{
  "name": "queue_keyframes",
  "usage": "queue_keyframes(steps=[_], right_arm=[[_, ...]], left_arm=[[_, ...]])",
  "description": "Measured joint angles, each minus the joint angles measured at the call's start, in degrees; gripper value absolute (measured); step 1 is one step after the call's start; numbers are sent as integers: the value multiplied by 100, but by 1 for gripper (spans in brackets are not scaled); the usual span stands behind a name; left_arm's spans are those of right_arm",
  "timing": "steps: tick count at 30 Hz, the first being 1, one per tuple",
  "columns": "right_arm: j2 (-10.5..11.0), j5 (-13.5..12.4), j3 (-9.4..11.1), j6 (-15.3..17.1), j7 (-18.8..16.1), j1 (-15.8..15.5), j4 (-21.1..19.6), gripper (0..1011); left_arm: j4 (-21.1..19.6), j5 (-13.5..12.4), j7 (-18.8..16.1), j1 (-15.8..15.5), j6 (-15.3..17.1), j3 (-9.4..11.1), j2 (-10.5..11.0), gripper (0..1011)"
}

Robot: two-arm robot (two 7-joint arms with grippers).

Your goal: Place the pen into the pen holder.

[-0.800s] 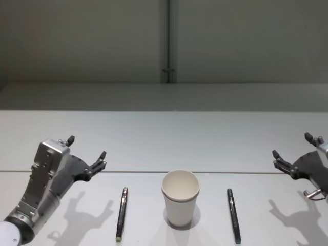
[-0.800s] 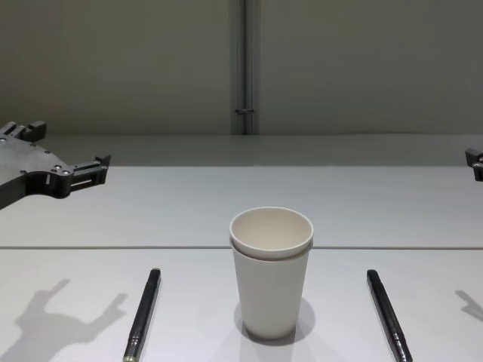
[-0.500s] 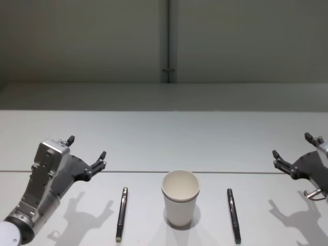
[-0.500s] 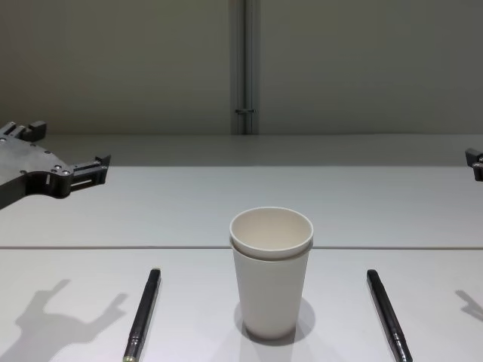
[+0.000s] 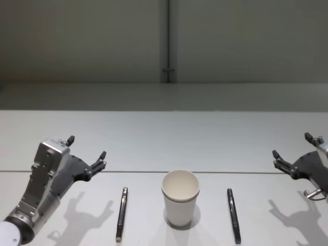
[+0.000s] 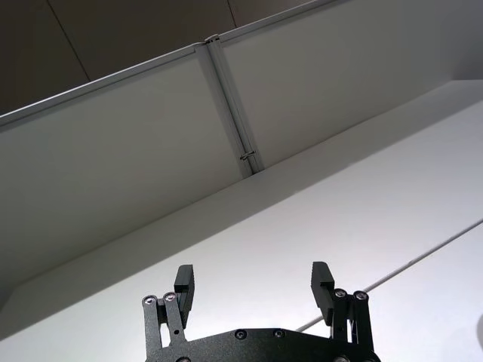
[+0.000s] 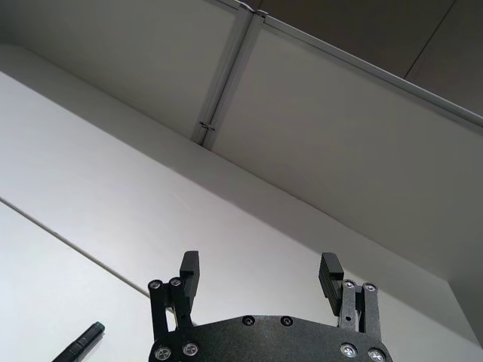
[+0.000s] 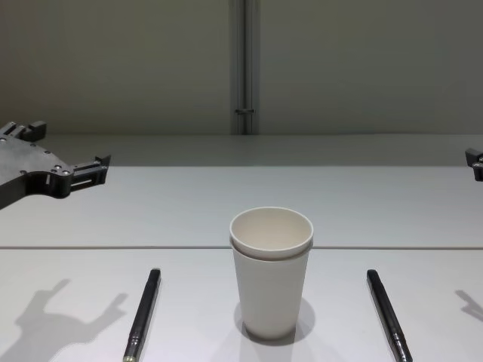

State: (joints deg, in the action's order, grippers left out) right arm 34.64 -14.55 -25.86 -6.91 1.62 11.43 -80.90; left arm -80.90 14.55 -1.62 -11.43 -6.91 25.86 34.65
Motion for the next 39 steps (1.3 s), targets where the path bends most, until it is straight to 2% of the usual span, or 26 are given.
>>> queue_keyframes(steps=[9, 28, 35, 39], right_arm=[[0, 0, 0, 0, 0, 0, 0, 1009], [0, 0, 0, 0, 0, 0, 0, 1009], [0, 0, 0, 0, 0, 0, 0, 1009], [0, 0, 0, 0, 0, 0, 0, 1009]], left_arm=[[-10, 33, 102, 49, -5, -70, -20, 1001], [-342, 246, 457, 513, 237, -446, 35, 1001], [-482, 282, 580, 599, 478, -512, 27, 1001], [-516, 311, 734, 585, 719, -513, 8, 1001]])
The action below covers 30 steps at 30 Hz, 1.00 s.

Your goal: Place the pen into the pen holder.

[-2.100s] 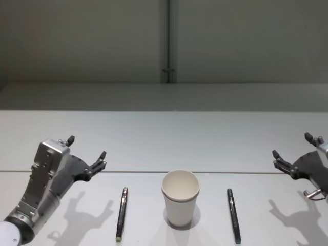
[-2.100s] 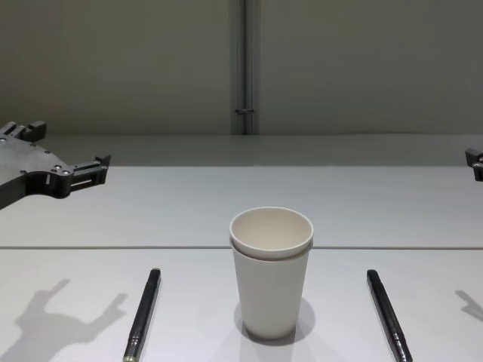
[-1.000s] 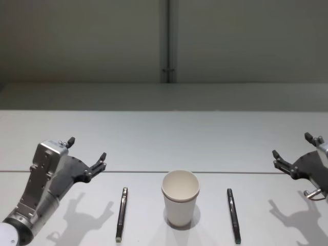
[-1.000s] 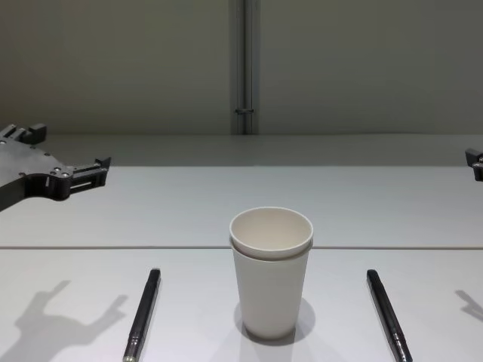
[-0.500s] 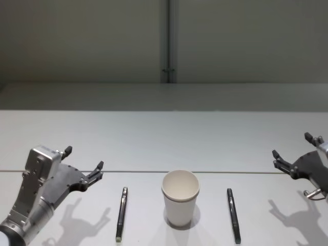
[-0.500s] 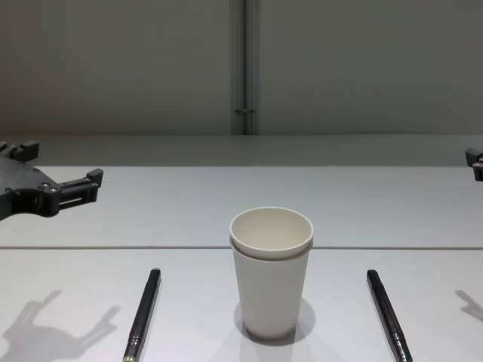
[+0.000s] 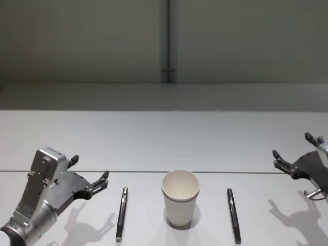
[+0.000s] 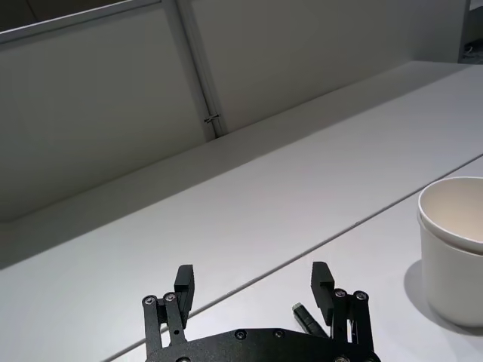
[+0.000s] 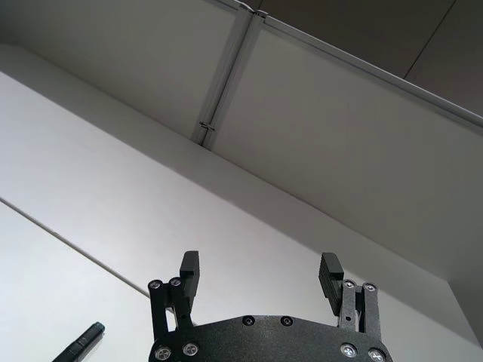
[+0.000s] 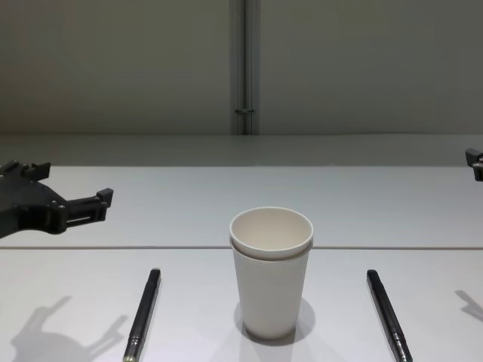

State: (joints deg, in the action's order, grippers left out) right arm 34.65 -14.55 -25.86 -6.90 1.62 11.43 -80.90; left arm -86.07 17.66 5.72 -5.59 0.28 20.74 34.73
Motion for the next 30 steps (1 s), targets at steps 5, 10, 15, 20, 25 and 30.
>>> queue_keyframes(steps=[5, 10, 15, 20, 25, 30], right_arm=[[0, 0, 0, 0, 0, 0, 0, 1009], [0, 0, 0, 0, 0, 0, 0, 1008], [0, 0, 0, 0, 0, 0, 0, 1009], [0, 0, 0, 0, 0, 0, 0, 1008], [0, 0, 0, 0, 0, 0, 0, 1008], [0, 0, 0, 0, 0, 0, 0, 1009]], left_arm=[[-1, 26, 166, -64, 281, 5, -30, 1001], [34, 56, 336, -131, 517, 6, -94, 1001], [78, 98, 504, -183, 731, 4, -146, 1001], [138, 161, 678, -221, 975, -1, -237, 1001], [195, 236, 821, -255, 1191, -28, -313, 1001], [270, 304, 946, -291, 1472, -73, -398, 1001]])
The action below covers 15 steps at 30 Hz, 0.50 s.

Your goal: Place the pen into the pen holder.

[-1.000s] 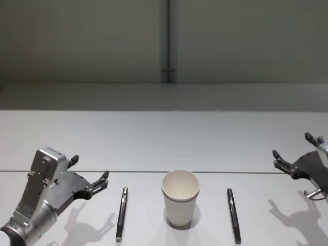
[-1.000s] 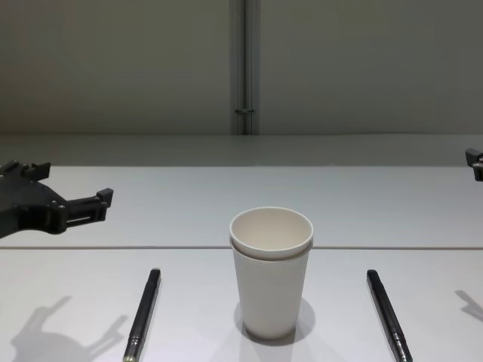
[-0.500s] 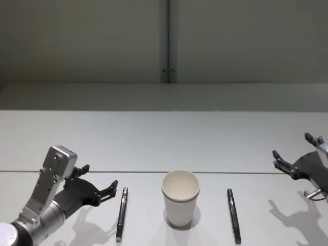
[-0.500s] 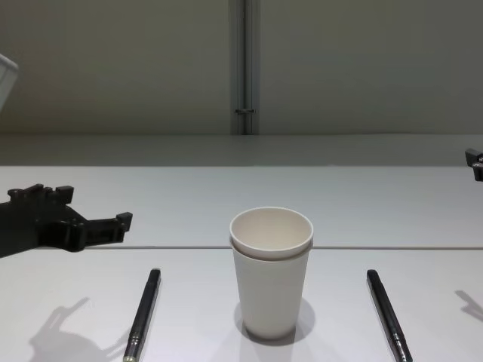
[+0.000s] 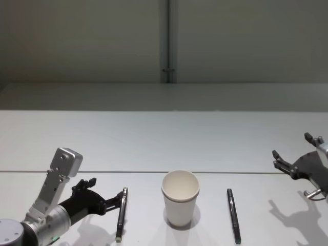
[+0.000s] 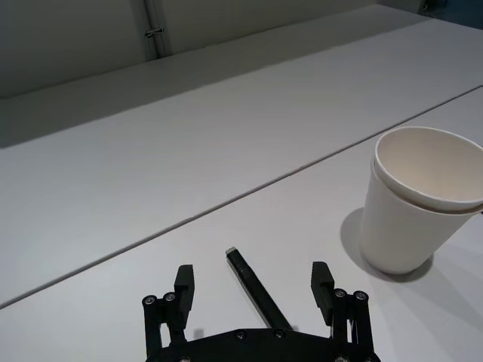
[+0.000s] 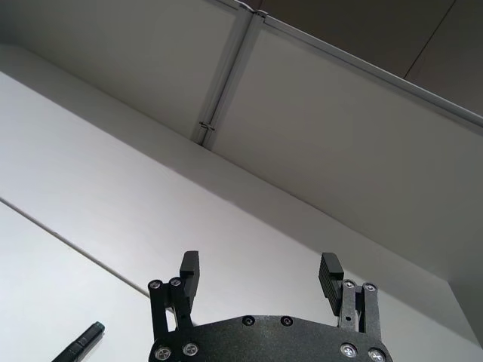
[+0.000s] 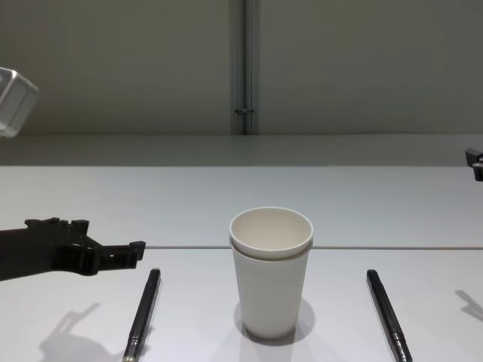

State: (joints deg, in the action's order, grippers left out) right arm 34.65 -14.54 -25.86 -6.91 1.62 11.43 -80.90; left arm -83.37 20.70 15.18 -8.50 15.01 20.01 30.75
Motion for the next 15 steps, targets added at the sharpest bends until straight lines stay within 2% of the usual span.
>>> queue_keyframes(steps=[8, 15], right_arm=[[0, 0, 0, 0, 0, 0, 0, 1009], [0, 0, 0, 0, 0, 0, 0, 1009]], left_arm=[[123, 65, 109, -85, 565, -56, -126, 1001], [242, 66, 155, -157, 869, -85, -247, 1001]])
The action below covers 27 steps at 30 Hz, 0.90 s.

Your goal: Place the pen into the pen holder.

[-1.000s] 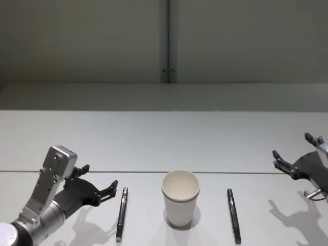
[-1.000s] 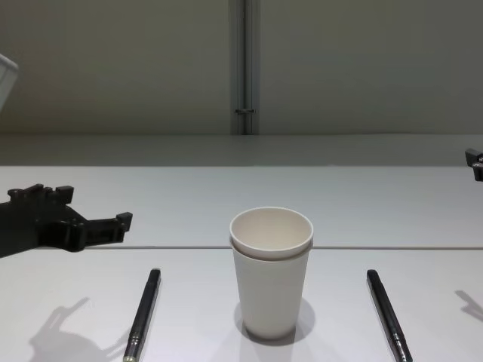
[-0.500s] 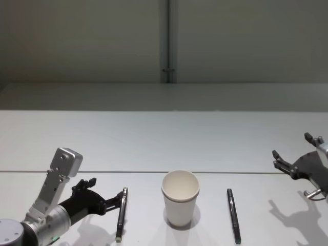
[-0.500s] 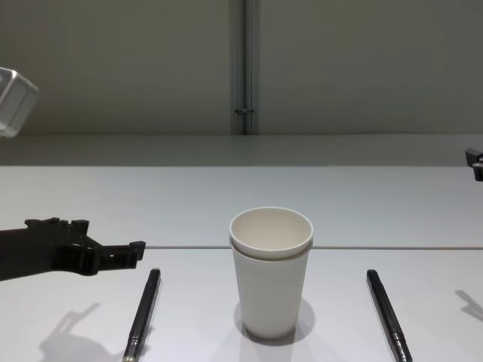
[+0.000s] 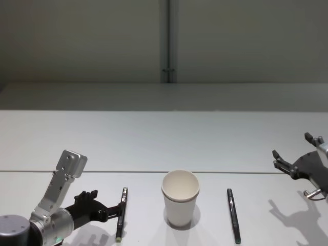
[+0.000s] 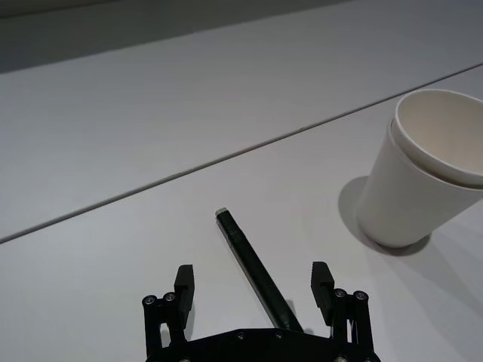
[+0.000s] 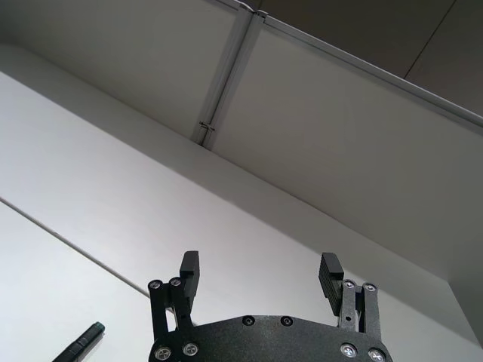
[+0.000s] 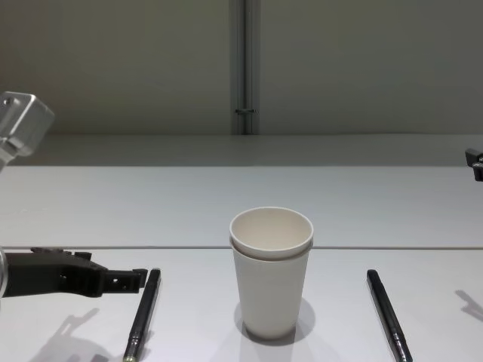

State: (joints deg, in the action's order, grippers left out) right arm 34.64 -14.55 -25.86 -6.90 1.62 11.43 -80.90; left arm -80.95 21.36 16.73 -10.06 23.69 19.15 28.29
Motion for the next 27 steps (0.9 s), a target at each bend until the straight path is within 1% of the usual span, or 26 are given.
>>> queue_keyframes(steps=[6, 13, 27], right_arm=[[0, 0, 0, 0, 0, 0, 0, 1008], [0, 0, 0, 0, 0, 0, 0, 1009], [0, 0, 0, 0, 0, 0, 0, 1008]], left_arm=[[119, -45, 51, -98, 122, -5, -92, 1001], [302, -173, 135, -294, 206, 37, -202, 1001], [833, -343, 261, -649, 355, 111, -503, 1001]])
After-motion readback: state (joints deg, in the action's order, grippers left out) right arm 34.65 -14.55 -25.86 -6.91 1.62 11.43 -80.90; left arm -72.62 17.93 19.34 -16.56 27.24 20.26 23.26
